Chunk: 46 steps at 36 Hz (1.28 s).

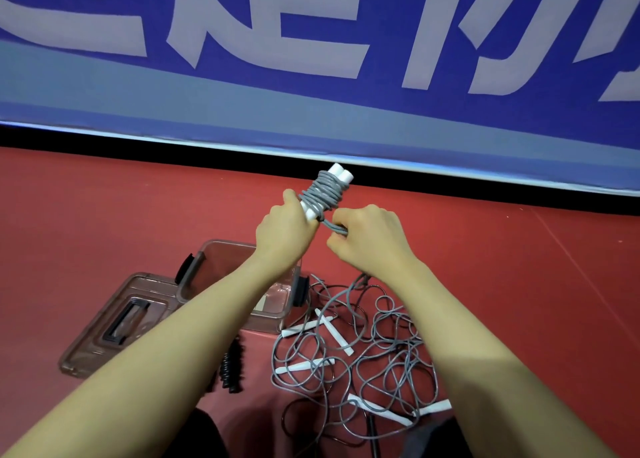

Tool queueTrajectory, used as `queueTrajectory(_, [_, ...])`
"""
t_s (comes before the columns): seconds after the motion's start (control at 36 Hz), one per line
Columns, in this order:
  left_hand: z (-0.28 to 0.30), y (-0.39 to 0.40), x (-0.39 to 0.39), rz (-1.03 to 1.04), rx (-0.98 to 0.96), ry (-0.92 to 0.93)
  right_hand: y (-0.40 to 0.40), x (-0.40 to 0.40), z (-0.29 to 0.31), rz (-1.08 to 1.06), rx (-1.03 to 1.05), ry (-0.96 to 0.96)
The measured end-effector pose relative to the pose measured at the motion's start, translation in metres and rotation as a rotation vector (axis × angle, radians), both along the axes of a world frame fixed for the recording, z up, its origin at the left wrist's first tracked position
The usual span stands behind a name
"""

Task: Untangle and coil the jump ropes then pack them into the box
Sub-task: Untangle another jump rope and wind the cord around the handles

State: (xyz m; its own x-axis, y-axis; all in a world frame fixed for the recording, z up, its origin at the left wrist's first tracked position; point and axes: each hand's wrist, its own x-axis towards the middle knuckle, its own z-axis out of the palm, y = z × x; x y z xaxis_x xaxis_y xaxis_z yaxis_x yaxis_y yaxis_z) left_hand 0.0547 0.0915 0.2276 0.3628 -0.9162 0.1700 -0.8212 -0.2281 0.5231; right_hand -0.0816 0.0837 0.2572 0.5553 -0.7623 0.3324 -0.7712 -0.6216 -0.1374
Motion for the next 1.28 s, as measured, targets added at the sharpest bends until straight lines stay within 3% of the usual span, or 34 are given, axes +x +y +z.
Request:
queueTrajectory(0.17, [-0.008, -0.002, 0.006, -0.039, 0.086, -0.396, 0.002, -0.001, -0.002, 0.048, -0.207, -0.031])
queueTrajectory(0.28, [-0.007, 0.0, 0.006, -0.148, 0.12, -0.584, 0.004, -0.003, -0.002, -0.007, -0.168, -0.046])
queueTrajectory(0.39, [-0.012, 0.002, 0.005, -0.334, -0.03, -0.64, 0.001, -0.002, -0.001, -0.097, 0.023, -0.139])
queueTrajectory(0.47, [-0.013, 0.0, 0.007, -0.44, -0.177, -0.673, -0.004, -0.002, -0.004, -0.196, 0.1, -0.183])
queueTrajectory(0.61, [-0.014, 0.002, 0.006, -0.626, -0.263, -0.69, -0.011, -0.008, -0.001, -0.389, 0.162, -0.186])
queueTrajectory(0.78, [-0.009, 0.004, 0.009, -0.773, -0.431, -0.688, -0.016, -0.013, -0.006, -0.394, 0.259, -0.241])
queueTrajectory(0.86, [-0.004, 0.008, 0.009, -0.818, -0.481, -0.62, -0.017, -0.016, -0.004, -0.368, 0.277, -0.267])
queueTrajectory(1.0, [0.001, 0.011, 0.009, -0.818, -0.492, -0.333, -0.015, -0.017, 0.002, -0.316, 0.31, -0.283])
queueTrajectory(1.08, [0.002, 0.013, 0.005, -0.729, -0.492, -0.091, -0.012, -0.019, 0.001, -0.273, 0.478, -0.459])
queueTrajectory(1.17, [0.002, 0.014, 0.003, -0.616, -0.495, 0.143, -0.007, -0.018, 0.002, -0.256, 0.349, -0.305])
queueTrajectory(1.28, [0.008, 0.015, -0.004, -0.446, -0.511, 0.297, -0.011, -0.013, -0.006, -0.223, 0.251, -0.123])
